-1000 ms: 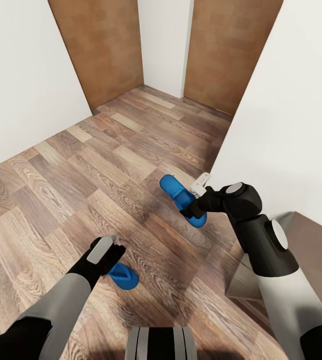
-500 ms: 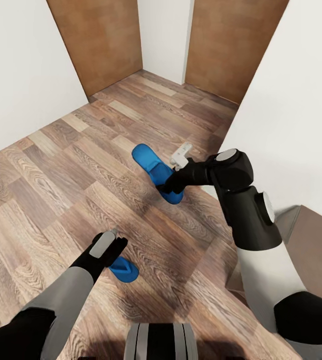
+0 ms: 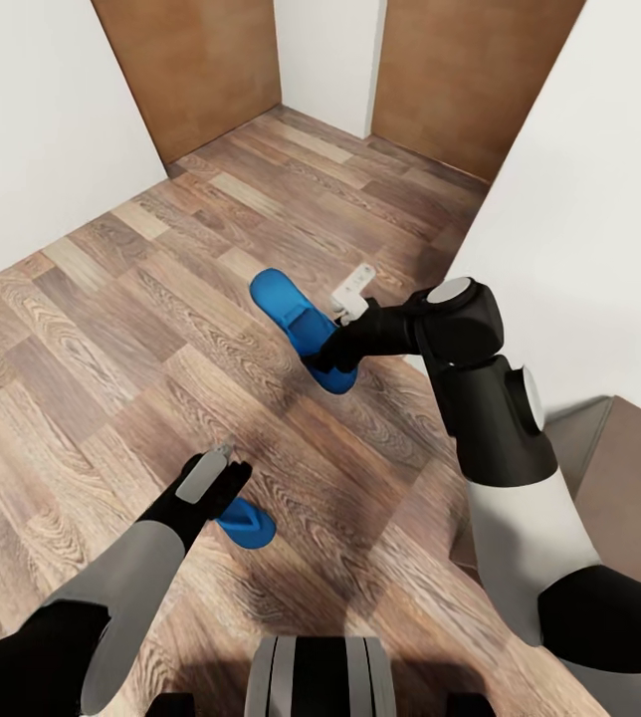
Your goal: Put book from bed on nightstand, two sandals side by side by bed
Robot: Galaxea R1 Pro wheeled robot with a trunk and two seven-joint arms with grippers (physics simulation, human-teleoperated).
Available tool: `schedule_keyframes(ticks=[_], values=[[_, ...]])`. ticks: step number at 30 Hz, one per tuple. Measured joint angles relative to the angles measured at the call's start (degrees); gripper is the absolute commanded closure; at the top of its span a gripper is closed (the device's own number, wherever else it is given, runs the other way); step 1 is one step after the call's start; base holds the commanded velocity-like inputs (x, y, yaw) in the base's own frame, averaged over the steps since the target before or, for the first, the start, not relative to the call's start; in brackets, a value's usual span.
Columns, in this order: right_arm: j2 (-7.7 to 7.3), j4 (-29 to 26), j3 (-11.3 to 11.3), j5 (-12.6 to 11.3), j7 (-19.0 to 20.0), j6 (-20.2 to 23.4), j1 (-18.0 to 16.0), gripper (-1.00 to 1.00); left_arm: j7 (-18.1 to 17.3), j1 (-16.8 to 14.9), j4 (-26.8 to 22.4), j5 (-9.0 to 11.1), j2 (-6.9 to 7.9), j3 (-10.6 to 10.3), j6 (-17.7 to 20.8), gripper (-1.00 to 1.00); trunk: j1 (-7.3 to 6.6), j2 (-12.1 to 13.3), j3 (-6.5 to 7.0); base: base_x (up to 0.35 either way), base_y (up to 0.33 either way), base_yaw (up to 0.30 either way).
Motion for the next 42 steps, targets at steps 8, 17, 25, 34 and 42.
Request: schedule_keyframes(ticks=[8,17,25,34,42], values=[[-0.24,0.0,-0.2,-0.1,0.0,0.0,0.0,1.00,0.0,-0.6,0.0,-0.1,-0.09,0.0,0.0,-1.00,0.21,-0.1,-1.77,0.000,0.000,0.000],[-0.28,0.0,-0.3,-0.1,0.0,0.0,0.1,1.00,0.0,-1.1,0.0,-0.2,-0.21,0.0,0.0,-1.00,0.44,-0.2,-3.77,0.000,0.000,0.000],[-0.35,0.0,-0.5,-0.2,0.0,0.0,0.1,1.00,0.6,-1.2,0.1,-0.3,-0.11,0.0,-0.1,-1.00,0.54,-0.3,-4.66,0.000,0.000,0.000],[-0.41,0.0,-0.5,-0.2,0.0,0.0,0.1,1.00,1.3,-1.2,0.1,-0.3,-0.09,0.0,-0.2,-1.00,0.54,-0.3,-4.66,0.000,0.000,0.000],[-0.45,0.0,-0.5,-0.2,0.0,0.0,0.1,1.00,1.3,-1.1,0.1,-0.3,-0.08,0.0,-0.2,-1.00,0.70,-0.4,-5.98,0.000,0.000,0.000]])
